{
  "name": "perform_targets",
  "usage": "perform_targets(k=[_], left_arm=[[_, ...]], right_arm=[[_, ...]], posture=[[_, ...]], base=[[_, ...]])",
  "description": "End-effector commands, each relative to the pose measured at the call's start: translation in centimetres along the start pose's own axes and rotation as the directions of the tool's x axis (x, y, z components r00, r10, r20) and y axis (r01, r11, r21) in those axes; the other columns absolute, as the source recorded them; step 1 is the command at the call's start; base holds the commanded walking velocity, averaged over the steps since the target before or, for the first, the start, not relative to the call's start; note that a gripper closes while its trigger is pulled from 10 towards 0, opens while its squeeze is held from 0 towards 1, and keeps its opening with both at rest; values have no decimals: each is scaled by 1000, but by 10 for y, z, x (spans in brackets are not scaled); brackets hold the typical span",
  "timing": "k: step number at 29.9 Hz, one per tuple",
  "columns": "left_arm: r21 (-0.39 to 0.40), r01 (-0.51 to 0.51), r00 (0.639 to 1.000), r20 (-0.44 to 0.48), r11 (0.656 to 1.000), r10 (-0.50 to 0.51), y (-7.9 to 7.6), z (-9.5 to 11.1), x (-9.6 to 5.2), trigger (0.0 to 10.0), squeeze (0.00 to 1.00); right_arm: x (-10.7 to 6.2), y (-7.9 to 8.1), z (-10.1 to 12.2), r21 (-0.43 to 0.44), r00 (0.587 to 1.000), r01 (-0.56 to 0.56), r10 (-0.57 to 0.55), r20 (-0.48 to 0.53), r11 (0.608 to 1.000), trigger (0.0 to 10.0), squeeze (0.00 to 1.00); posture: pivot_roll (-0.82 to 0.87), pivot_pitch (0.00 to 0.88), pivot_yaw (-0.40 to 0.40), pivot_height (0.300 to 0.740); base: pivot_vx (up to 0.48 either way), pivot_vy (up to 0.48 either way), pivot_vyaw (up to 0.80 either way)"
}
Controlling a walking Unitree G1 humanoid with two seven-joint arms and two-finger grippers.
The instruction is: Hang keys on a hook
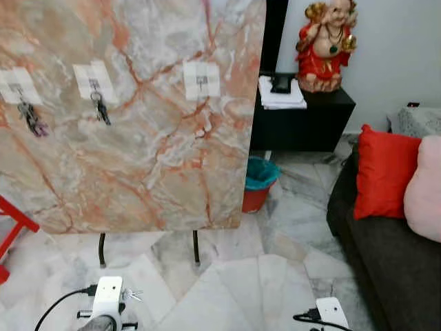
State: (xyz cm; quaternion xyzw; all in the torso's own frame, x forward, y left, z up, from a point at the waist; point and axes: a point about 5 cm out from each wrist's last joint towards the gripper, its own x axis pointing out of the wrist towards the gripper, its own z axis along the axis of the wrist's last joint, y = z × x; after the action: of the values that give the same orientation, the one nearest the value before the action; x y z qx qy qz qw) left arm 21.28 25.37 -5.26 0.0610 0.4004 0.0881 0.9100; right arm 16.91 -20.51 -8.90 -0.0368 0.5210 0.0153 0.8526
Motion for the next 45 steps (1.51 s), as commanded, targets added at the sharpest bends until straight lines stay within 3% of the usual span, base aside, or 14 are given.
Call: perform_targets(k=[1,6,10,14,23,27,30,32,37,40,45], left_arm=[[-5,-8,1000,28,1000,8,4,8,1,10000,0],[-4,-1,996,93,1000,1,6,25,3,10000,0],[8,-1,982,190,1000,0,6,50,4,10000,0],[20,-6,959,282,1000,0,2,76,4,10000,0],[55,-12,907,421,998,-12,-2,108,-2,10000,0],[83,-19,861,508,996,-26,-8,129,-10,10000,0],[91,-25,850,527,996,-27,-10,133,-12,10000,0],[110,-31,811,584,993,-40,-17,148,-19,10000,0],[130,-36,778,626,991,-54,-22,160,-26,10000,0],[130,-35,718,693,991,-66,-30,176,-41,10000,0],[161,-33,668,738,986,-98,-42,191,-55,10000,0]], right_arm=[[0,1,2,-1,1000,-3,3,6,1000,10000,0],[0,1,2,-12,1000,0,0,0,1000,10000,0],[0,1,1,-12,1000,2,-2,0,1000,10000,0],[0,1,1,-12,1000,-1,1,0,1000,10000,0],[0,2,-1,-16,1000,-6,6,-2,1000,10000,0],[0,1,-3,-17,1000,-6,6,-6,1000,10000,0],[0,1,-4,-17,1000,-6,6,-7,1000,10000,0],[0,1,-5,-17,1000,-6,6,-7,1000,10000,0],[0,2,-4,-15,1000,-7,7,-7,1000,10000,0],[0,4,-3,-11,1000,-9,9,-3,1000,10000,0],[1,5,-2,-11,1000,-9,9,-1,1000,10000,0]], posture=[[150,0,-74,740],[147,0,-73,740],[149,0,-73,740],[150,0,-69,740],[153,0,-63,740],[155,0,-64,740],[155,0,-65,740],[156,0,-67,740],[153,0,-73,740],[154,0,-78,740],[160,0,-83,740]], base=[[259,0,0],[284,0,0],[320,0,0],[326,0,0],[327,0,0],[330,0,0],[328,0,0],[294,0,0],[55,0,0],[0,0,0],[0,0,0]])
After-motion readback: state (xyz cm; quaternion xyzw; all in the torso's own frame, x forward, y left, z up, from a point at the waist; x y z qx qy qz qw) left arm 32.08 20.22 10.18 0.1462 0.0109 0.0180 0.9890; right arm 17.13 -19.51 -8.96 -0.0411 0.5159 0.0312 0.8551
